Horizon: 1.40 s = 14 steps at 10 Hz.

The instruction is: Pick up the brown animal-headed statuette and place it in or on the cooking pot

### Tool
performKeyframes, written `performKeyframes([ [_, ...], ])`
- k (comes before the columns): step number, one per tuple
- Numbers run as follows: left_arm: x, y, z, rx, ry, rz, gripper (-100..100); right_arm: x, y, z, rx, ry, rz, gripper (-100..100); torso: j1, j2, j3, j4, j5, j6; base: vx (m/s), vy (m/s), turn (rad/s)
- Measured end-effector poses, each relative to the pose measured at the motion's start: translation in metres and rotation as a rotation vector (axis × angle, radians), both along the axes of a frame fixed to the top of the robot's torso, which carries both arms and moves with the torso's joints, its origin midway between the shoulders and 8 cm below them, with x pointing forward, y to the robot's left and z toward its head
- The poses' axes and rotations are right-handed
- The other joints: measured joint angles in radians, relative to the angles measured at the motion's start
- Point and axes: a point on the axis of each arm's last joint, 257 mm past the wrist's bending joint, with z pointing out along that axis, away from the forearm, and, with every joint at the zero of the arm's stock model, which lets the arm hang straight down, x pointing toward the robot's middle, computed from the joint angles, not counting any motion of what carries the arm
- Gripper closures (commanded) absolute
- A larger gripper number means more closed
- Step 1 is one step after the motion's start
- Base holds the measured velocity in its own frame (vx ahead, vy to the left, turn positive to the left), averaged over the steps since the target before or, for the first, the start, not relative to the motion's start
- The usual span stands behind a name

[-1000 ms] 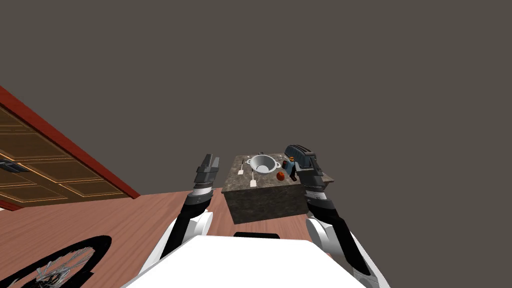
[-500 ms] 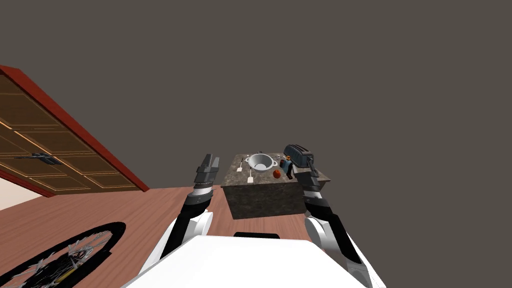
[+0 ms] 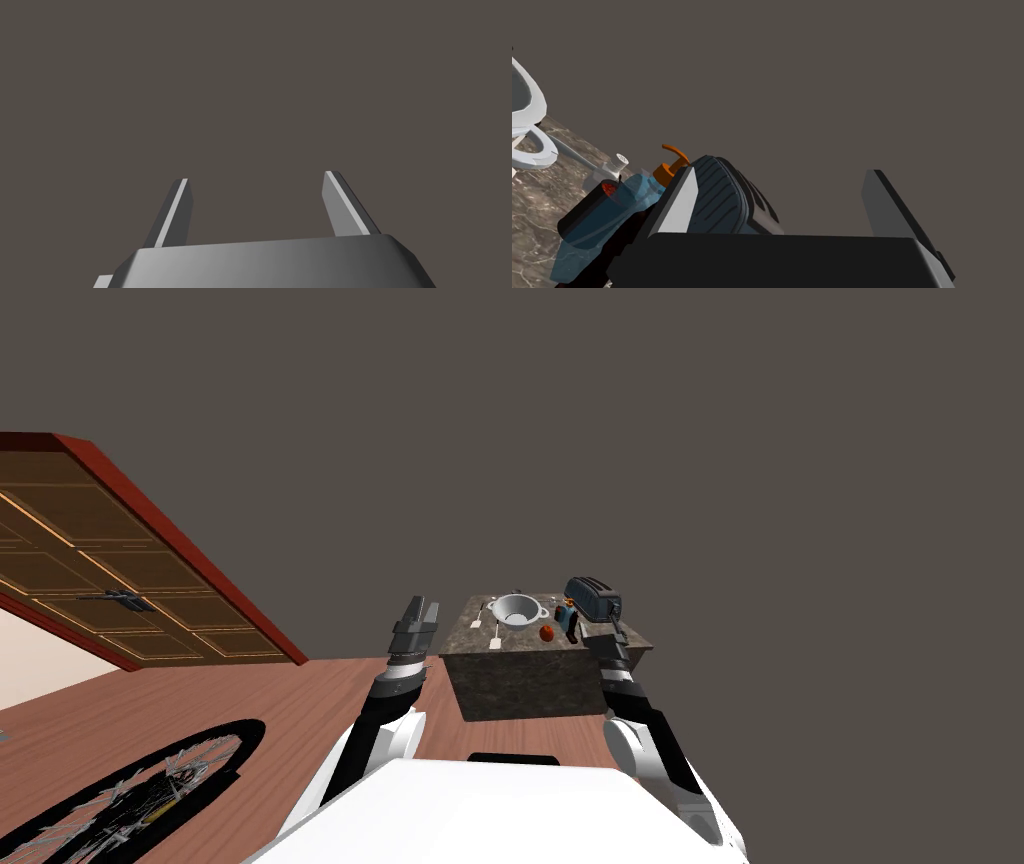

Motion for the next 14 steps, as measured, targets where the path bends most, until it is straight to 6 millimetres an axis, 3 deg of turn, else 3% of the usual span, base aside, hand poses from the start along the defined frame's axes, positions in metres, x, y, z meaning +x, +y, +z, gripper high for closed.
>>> performKeyframes([
  [6, 0.0, 0.0, 0.0, 0.0, 0.0, 0.0, 0, 0.024, 0.001, -0.06, 0.28, 0.109, 0.101, -100, 0.001, -0.002, -0.001, 0.0, 0.0, 0.0, -0.034, -0.075, 0.027],
  [8, 0.0, 0.0, 0.0, 0.0, 0.0, 0.0, 0, 0.033, 0.011, -0.087, 0.403, 0.161, 0.143, -100, -0.002, -0.001, -0.001, 0.0, 0.0, 0.0, -0.015, -0.094, 0.012],
  [14, 0.0, 0.0, 0.0, 0.0, 0.0, 0.0, 0, 0.046, 0.033, -0.142, 0.668, 0.268, 0.228, -100, 0.001, -0.005, -0.003, -0.001, 0.0, 0.0, 0.022, -0.07, -0.014],
])
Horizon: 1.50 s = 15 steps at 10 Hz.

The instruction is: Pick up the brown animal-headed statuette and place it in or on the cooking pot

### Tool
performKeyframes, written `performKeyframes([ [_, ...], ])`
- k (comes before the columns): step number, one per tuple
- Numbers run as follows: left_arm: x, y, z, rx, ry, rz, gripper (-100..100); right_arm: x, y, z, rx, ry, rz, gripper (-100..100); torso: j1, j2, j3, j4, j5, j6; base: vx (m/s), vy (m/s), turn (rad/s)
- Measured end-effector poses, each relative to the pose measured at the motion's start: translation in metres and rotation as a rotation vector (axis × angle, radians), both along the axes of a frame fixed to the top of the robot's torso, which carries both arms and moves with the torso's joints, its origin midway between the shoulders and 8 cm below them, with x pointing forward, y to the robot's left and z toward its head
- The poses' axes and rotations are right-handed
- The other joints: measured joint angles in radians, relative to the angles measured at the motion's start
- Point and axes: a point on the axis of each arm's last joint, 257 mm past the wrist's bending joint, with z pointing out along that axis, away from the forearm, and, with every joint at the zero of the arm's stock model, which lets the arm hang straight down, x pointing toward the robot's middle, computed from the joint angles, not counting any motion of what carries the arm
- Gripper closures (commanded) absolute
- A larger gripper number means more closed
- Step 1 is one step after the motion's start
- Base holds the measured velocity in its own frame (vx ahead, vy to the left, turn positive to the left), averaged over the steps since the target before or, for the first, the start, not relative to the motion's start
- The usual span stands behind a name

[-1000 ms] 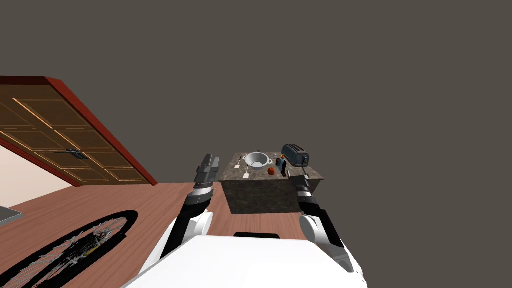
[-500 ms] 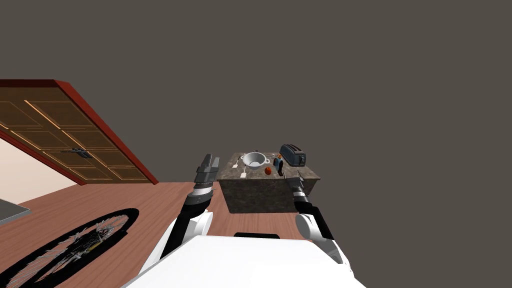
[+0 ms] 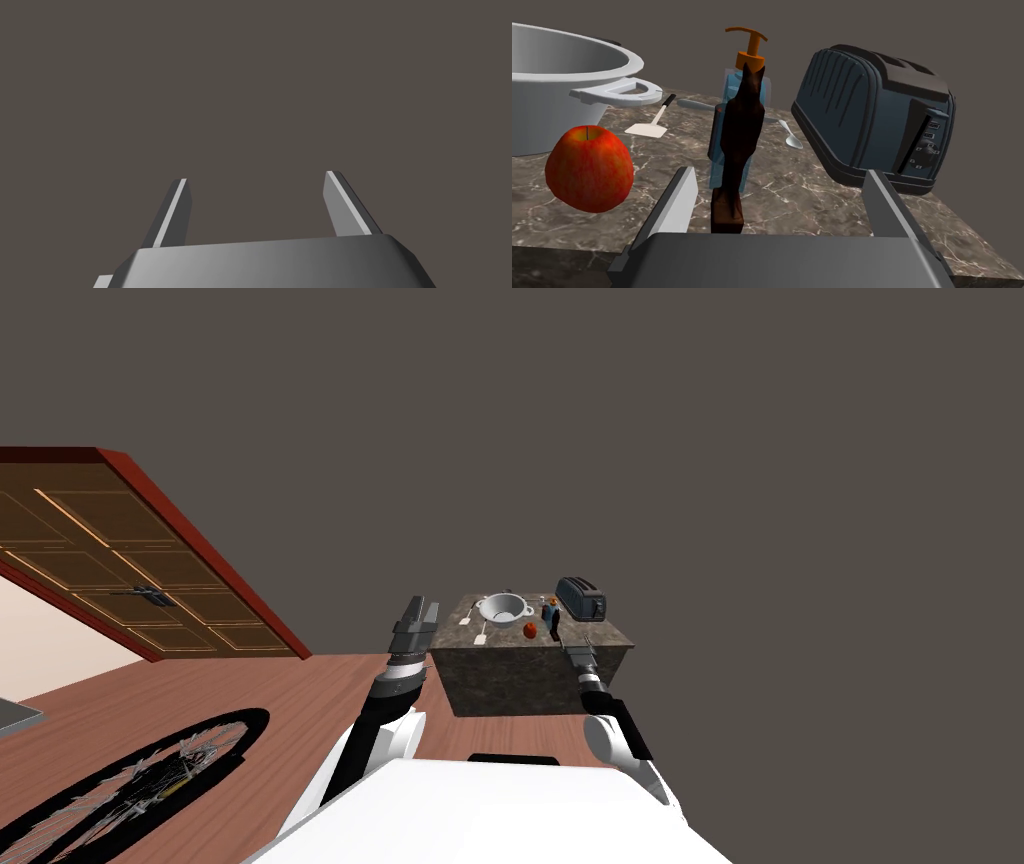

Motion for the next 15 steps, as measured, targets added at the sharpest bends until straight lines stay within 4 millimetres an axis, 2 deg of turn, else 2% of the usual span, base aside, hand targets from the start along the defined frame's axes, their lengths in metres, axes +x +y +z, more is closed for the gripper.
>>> performKeyframes([
  [2, 0.0, 0.0, 0.0, 0.0, 0.0, 0.0, 0, 0.004, 0.019, -0.018, 0.11, 0.048, 0.041, -100, 0.0, -0.002, -0.001, 0.0, 0.0, 0.0, 0.055, -0.061, -0.025],
  [5, 0.0, 0.0, 0.0, 0.0, 0.0, 0.0, 0, 0.009, 0.037, -0.038, 0.219, 0.092, 0.081, -100, 0.002, -0.002, -0.001, 0.0, 0.0, 0.0, 0.067, -0.051, -0.055],
  [8, 0.0, 0.0, 0.0, 0.0, 0.0, 0.0, 0, 0.007, 0.072, -0.055, 0.356, 0.141, 0.132, -100, 0.001, -0.005, -0.003, -0.001, 0.0, 0.0, 0.114, -0.057, -0.071],
  [12, 0.0, 0.0, 0.0, 0.0, 0.0, 0.0, 0, 0.011, 0.112, -0.059, 0.506, 0.177, 0.187, -100, 0.002, -0.004, -0.002, -0.001, 0.0, 0.0, 0.092, -0.043, -0.074],
  [15, 0.0, 0.0, 0.0, 0.0, 0.0, 0.0, 0, 0.012, 0.139, -0.053, 0.608, 0.178, 0.205, -100, 0.002, -0.003, -0.002, -0.001, 0.0, 0.0, 0.078, -0.044, -0.058],
])
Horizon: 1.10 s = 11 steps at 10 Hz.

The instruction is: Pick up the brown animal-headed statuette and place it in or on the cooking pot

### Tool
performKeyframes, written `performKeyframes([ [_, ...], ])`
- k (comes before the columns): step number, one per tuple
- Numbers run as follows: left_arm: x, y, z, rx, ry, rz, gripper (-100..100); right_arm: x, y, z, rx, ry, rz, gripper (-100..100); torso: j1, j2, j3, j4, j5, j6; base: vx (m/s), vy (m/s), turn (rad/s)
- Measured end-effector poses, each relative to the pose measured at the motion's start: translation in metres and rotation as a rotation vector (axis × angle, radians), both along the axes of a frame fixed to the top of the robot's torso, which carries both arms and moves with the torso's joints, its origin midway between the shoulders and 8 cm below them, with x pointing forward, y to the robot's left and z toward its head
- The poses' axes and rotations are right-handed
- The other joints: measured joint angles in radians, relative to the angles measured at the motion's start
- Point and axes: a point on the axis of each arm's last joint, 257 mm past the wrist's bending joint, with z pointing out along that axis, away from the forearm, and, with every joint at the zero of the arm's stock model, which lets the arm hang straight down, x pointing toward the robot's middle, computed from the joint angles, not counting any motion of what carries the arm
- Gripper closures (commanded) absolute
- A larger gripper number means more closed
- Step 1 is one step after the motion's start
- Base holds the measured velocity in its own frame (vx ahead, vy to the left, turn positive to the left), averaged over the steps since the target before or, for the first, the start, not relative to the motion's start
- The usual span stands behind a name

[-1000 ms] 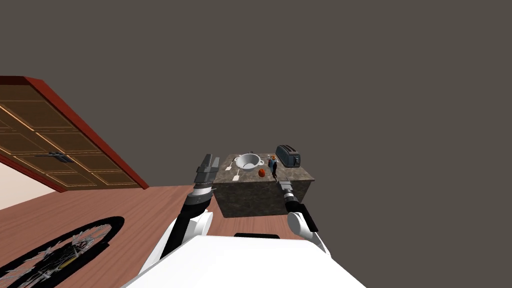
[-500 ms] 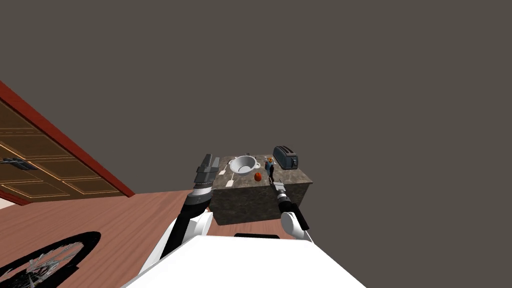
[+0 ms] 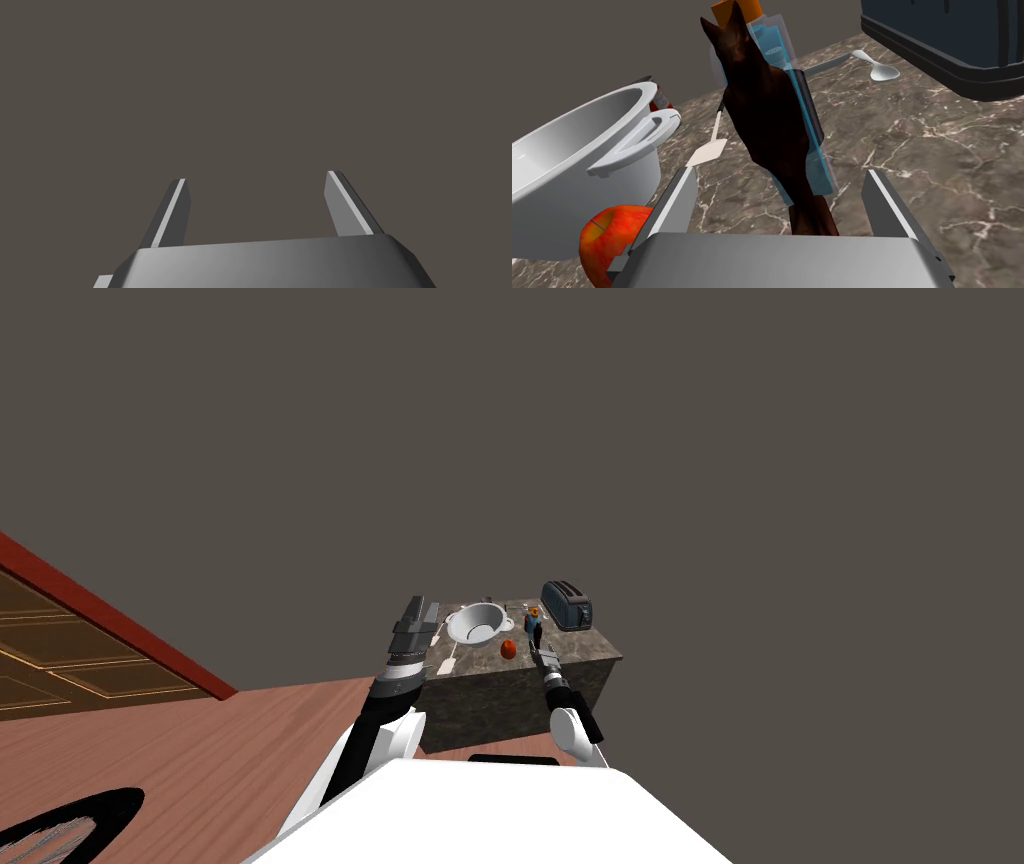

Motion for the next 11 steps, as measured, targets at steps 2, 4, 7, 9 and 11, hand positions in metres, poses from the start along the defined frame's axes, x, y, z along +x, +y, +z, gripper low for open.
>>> performKeyframes([
  [2, 0.0, 0.0, 0.0, 0.0, 0.0, 0.0, 0, 0.003, 0.017, 0.007, 0.069, 0.0, -0.003, -100, 0.001, 0.002, 0.001, 0.0, 0.0, 0.0, 0.029, -0.021, -0.021],
  [4, 0.0, 0.0, 0.0, 0.0, 0.0, 0.0, 0, 0.003, 0.018, 0.008, 0.073, -0.001, -0.003, -100, 0.002, 0.005, 0.003, 0.001, 0.0, 0.0, 0.0, 0.008, 0.069],
  [7, 0.0, 0.0, 0.0, 0.0, 0.0, 0.0, 0, 0.014, -0.001, 0.012, 0.072, -0.004, -0.033, -100, 0.004, 0.006, 0.003, 0.001, 0.001, 0.0, -0.002, 0.025, 0.105],
  [9, 0.0, 0.0, 0.0, 0.0, 0.0, 0.0, 0, 0.02, -0.014, 0.012, 0.073, -0.005, -0.052, -100, 0.004, 0.006, 0.003, 0.001, 0.001, 0.0, 0.0, 0.013, 0.046],
  [11, 0.0, 0.0, 0.0, 0.0, 0.0, 0.0, 0, 0.02, -0.014, 0.012, 0.072, -0.004, -0.053, 100, 0.003, 0.006, 0.003, 0.001, 0.001, 0.0, 0.0, 0.0, 0.0],
])
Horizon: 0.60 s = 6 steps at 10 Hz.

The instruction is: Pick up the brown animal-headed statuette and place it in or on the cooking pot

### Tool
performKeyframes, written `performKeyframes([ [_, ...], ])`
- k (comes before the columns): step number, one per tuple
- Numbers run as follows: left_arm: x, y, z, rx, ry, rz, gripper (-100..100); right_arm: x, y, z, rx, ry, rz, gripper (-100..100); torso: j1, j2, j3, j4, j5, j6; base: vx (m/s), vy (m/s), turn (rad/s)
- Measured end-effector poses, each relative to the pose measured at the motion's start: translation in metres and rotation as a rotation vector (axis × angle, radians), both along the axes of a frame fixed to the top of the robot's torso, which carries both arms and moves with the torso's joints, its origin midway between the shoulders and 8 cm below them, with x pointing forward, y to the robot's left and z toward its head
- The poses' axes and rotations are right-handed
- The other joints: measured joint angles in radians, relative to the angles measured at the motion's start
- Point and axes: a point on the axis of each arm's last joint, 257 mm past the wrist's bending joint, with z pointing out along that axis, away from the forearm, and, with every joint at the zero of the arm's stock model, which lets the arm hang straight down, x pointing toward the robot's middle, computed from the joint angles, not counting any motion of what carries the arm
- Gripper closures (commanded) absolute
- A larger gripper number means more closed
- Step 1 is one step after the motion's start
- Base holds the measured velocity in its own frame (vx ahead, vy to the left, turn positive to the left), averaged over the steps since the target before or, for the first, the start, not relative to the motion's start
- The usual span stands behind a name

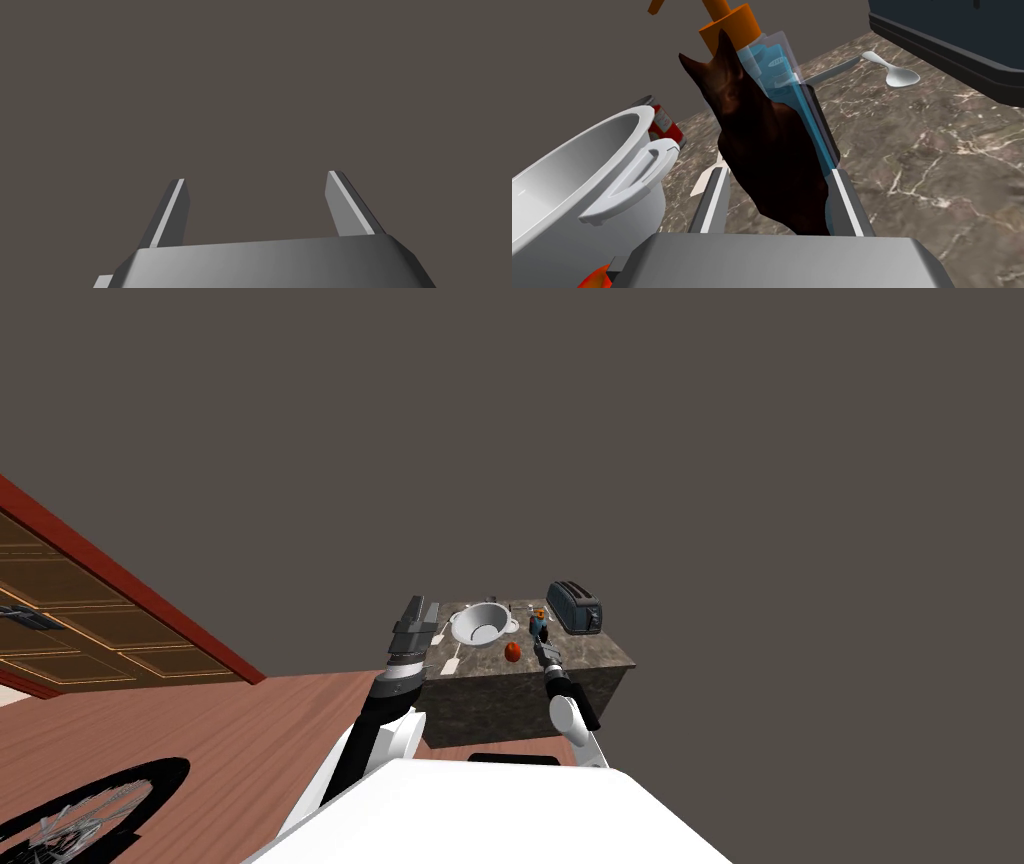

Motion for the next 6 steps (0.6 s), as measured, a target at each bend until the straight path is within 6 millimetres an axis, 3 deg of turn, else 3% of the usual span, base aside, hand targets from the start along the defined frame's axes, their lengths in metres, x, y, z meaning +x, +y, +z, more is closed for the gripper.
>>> performKeyframes([
  [3, 0.0, 0.0, 0.0, 0.0, 0.0, 0.0, 0, -0.0001, 0.0, -0.0003, -0.002, 0.0, 0.0, 100, -0.001, 0.0, 0.0, 0.0, -0.001, 0.0, 0.0, 0.0, 0.0],
  [4, 0.0, 0.0, 0.0, 0.0, 0.0, 0.0, 0, -0.0001, 0.0, -0.0004, -0.002, 0.001, 0.0, 0, -0.001, 0.0, 0.0, 0.0, 0.0, 0.0, 0.0, 0.0, 0.0],
  [5, 0.0, 0.0, 0.0, 0.0, 0.0, 0.0, 0, -0.0001, 0.0, -0.0004, -0.002, 0.001, 0.0, 100, -0.001, 0.0, 0.0, 0.0, 0.0, 0.0, 0.002, -0.023, -0.165],
  [6, 0.0, 0.0, 0.0, 0.0, 0.0, 0.0, 0, -0.0038, 0.0085, -0.0014, -0.001, 0.001, 0.013, 100, -0.002, 0.001, 0.0, 0.0, -0.001, 0.001, 0.004, -0.032, -0.169],
])
